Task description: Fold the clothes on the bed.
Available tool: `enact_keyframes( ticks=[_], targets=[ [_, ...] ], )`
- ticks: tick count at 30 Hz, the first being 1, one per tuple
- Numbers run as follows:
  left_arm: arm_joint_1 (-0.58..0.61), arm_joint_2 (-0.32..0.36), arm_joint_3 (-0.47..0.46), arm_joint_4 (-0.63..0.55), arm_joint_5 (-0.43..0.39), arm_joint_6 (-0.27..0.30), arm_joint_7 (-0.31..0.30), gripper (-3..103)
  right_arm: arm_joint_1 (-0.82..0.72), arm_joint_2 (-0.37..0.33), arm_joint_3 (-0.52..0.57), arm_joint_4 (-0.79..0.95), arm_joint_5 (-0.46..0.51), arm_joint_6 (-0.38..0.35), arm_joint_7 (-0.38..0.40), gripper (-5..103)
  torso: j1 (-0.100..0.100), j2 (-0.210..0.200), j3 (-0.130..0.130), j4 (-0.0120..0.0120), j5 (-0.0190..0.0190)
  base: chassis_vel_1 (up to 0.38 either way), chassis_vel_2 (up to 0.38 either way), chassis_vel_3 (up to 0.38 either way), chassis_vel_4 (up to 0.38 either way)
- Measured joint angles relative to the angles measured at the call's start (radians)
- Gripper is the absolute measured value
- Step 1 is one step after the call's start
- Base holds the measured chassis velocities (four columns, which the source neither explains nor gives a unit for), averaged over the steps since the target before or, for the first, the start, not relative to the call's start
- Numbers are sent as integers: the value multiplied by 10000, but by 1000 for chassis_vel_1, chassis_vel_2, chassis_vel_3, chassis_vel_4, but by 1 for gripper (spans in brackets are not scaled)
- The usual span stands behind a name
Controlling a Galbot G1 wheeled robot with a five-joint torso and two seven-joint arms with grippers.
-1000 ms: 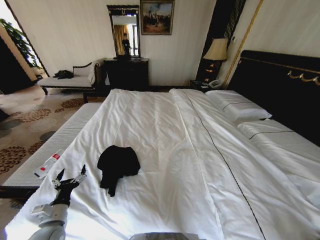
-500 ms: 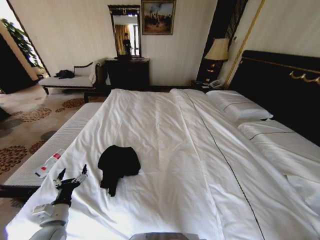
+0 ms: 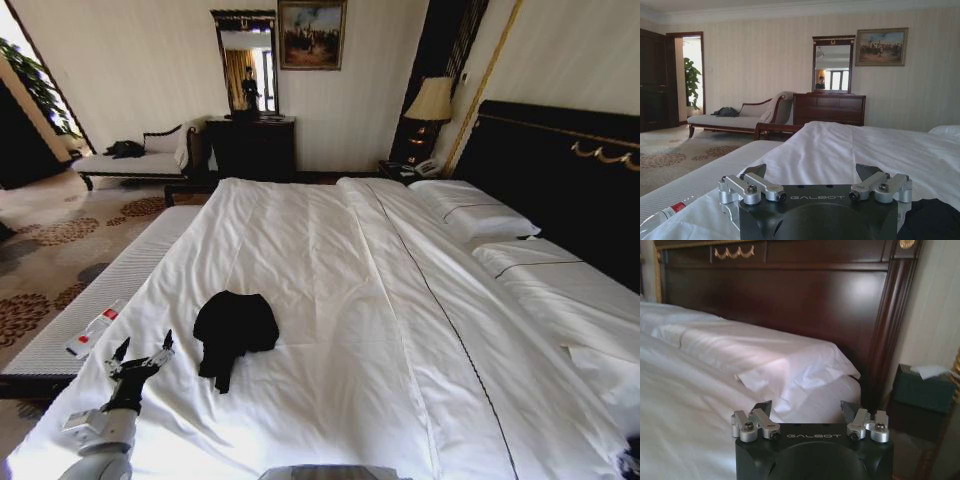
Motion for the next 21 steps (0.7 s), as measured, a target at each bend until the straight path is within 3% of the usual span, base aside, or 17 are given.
enact_keyframes(
  ticks=[1, 3, 7, 17, 21],
  targets=[
    [15, -34, 16, -8, 12, 1, 0, 100, -77, 25, 1, 283, 32, 78, -65, 85, 0, 0, 0, 1, -2, 0, 0, 0, 0],
    [26, -49, 23, -13, 40, 1, 0, 100, -153, 46, -17, 507, 74, 255, -201, 85, -1, 0, 1, 2, -3, 0, 0, 0, 0],
    [44, -19, 18, -100, 105, 1, -1, 100, -429, 194, -392, 1663, 153, 1125, -999, 100, 0, 0, 0, 1, -2, 0, 0, 0, 0],
    [187, -52, -14, -220, 112, -23, 1, 100, -458, 448, -1889, 3833, -290, 1088, -1249, 100, 0, 0, 0, 2, -3, 0, 0, 0, 0],
    [253, -52, -56, -234, 112, -58, 7, 100, -311, 623, -3088, 4316, -1472, 761, -1015, 100, 0, 0, 0, 3, -3, 0, 0, 0, 0]
  ],
)
